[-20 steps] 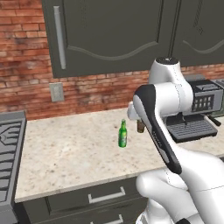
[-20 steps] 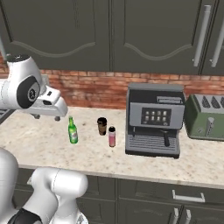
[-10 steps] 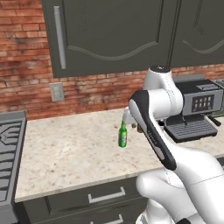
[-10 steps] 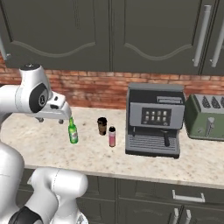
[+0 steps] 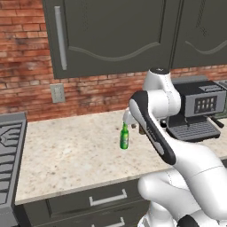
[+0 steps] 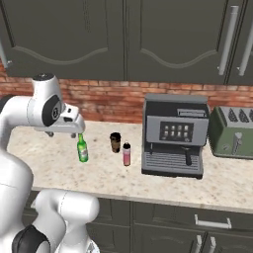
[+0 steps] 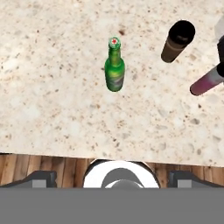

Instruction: Move the drinks to the dining counter.

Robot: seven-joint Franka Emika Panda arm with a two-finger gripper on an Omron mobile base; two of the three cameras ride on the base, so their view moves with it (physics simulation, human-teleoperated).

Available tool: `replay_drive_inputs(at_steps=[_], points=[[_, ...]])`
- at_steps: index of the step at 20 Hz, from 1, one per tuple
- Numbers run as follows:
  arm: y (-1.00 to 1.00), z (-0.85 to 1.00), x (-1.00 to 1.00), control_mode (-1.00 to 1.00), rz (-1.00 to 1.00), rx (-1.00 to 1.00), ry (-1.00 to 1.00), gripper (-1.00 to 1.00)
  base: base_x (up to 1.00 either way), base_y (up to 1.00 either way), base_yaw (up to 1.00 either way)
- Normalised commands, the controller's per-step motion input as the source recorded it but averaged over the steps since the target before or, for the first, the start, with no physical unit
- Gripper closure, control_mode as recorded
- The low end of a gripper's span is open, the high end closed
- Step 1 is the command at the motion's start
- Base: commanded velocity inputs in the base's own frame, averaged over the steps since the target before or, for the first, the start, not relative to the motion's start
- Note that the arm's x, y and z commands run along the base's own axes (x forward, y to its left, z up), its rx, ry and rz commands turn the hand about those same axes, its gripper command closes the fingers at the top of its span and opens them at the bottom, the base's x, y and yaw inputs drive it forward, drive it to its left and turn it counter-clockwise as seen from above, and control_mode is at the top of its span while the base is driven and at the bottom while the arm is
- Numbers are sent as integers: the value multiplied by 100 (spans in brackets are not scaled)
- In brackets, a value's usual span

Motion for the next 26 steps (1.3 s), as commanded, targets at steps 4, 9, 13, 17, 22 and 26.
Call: replay_drive_inputs(at_steps=[4,9,13,17,22,26], points=[[6,-24,28,-100,0,0,0,-100,0,0,0],[2,-22,24,-100,0,0,0,-100,0,0,0],[0,-14,23,-100,0,0,2,-100,0,0,0],[0,-23,20,-100,0,0,0,-100,0,0,0],[0,-20,18,-100,0,0,0,-100,0,0,0],[0,-14,25,-100,0,0,0,-100,0,0,0]])
